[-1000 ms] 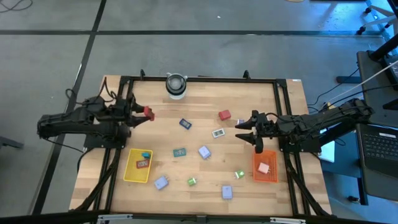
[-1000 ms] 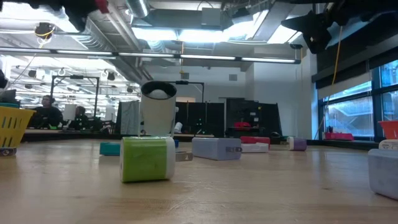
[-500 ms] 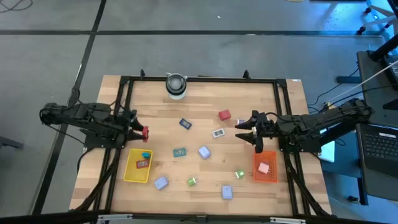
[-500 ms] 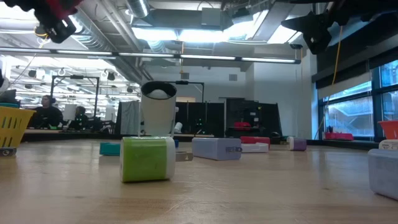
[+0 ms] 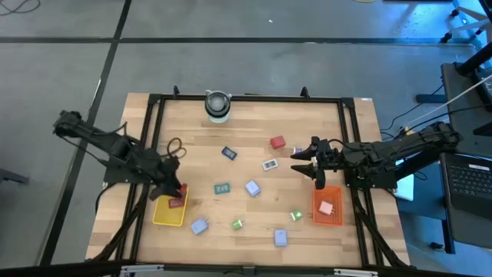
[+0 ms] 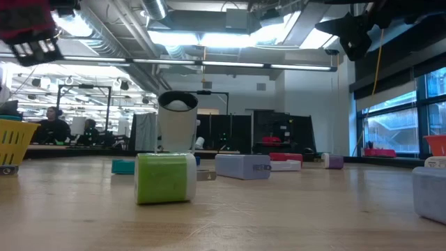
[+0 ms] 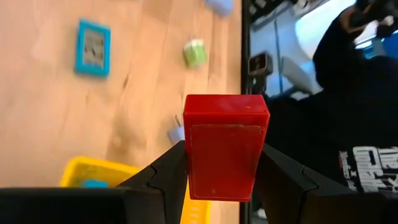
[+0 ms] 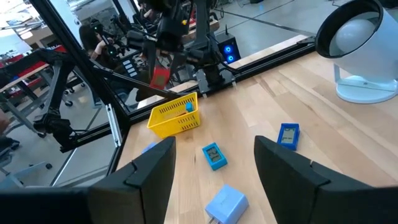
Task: Pick & Place Office items
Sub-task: Put the red digital timer into the yellow basket
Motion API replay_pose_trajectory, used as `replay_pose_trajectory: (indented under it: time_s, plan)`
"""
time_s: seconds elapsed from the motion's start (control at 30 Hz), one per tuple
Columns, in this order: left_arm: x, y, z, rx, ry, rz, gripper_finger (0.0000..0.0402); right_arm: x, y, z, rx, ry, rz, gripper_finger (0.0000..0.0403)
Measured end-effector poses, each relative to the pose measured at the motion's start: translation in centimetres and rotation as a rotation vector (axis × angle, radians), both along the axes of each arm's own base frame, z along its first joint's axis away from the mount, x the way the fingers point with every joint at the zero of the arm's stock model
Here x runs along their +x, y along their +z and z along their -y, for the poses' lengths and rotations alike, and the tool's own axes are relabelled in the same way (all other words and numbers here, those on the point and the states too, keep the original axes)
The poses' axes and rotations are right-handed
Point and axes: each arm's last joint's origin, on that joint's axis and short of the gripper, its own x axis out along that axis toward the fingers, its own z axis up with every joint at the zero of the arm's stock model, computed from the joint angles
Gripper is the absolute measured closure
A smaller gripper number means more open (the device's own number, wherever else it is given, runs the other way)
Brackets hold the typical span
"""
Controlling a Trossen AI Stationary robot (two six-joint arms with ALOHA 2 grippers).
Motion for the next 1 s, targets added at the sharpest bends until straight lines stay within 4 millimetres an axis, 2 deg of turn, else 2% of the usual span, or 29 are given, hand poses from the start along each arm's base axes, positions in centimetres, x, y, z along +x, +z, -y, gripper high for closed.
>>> replay_pose_trajectory:
  time_s: [0.27, 0.4, 0.53, 0.8, 1.0]
  plan:
    - [0.4, -1.7, 2.2, -0.046, 0.018, -0.232, 0.0248, 0.0, -0.1, 0.0, -0.016, 0.011, -0.006, 0.0183]
    - [0.2, -3.0, 3.1, -0.010, 0.042, -0.382, 0.0248, 0.0, -0.1, 0.0, -0.023, 0.012, -0.008, 0.0183]
    - [0.3, -3.9, 4.0, 0.027, 0.042, -0.454, 0.0248, 0.0, -0.1, 0.0, -0.025, 0.012, -0.012, 0.0183]
    - [0.7, -6.0, 4.5, 0.124, 0.085, -0.636, 0.0248, 0.0, -0.1, 0.0, -0.043, 0.015, -0.012, 0.0183]
    - [1.1, -7.7, 5.0, 0.194, 0.045, -0.747, 0.0248, 0.0, -0.2, 0.0, -0.048, 0.016, -0.015, 0.0183]
